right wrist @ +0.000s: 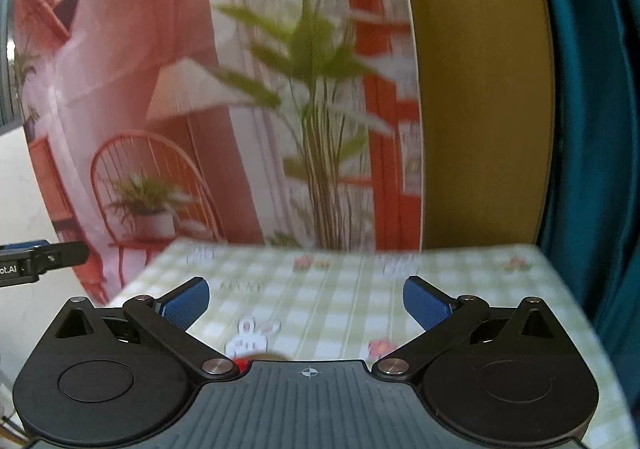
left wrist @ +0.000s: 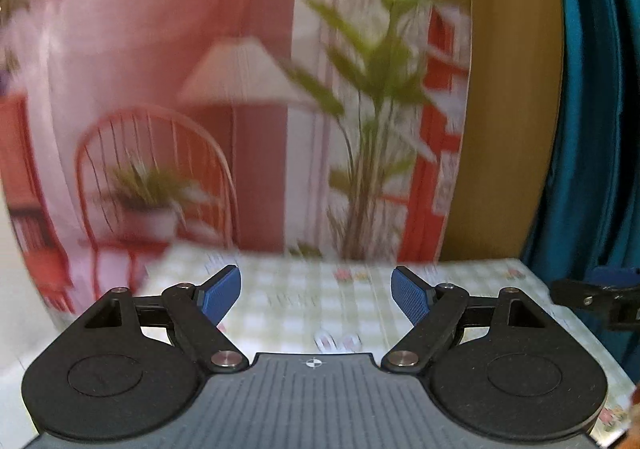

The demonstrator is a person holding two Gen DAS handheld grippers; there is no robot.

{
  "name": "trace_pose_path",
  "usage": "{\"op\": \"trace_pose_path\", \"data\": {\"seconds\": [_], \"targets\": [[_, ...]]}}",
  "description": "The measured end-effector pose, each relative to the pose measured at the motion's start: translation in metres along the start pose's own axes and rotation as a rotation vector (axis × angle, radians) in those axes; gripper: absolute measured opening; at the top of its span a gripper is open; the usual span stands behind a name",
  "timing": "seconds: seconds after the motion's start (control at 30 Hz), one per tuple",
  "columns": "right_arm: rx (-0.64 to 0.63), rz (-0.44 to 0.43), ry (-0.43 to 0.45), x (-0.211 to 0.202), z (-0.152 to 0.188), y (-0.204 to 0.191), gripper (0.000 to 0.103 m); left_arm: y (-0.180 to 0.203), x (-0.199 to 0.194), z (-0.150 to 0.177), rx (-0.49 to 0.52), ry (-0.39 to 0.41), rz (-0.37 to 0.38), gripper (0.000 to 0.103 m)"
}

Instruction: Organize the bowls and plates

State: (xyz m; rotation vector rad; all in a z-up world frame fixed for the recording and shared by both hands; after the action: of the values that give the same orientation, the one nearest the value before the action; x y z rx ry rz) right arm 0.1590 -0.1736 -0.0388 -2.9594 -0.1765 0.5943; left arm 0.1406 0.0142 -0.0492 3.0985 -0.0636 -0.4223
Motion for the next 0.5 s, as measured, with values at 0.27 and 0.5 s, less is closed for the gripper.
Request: {"op": "trace_pose_path", "data": {"seconds": [0.27,0.5], "targets": [[-0.023,0.015,0.107,-0.045,-0.046,-0.003,0.103,0.010,-0.045,-0.048,0.024,0.106,0.005,0.084],[-0.026,0.005,0.146,-0.068,-0.059,-0.012,0.103,0.030,-0.066,-0.060,0.068,0.147,-0.003,0.084]]}}
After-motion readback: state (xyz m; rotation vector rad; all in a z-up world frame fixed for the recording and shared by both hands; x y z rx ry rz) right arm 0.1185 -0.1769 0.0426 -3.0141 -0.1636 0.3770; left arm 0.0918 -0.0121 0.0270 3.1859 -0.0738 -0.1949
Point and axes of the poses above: each gripper's, at about its wrist camera, not at the fingertips, and x roughly the way its jaws point, y to its right, z to its underside, the point moved 4 cm from there along x, roughly the way its jaws point, and after that the axes turned 2 degrees about z, right-handed, at the moved point
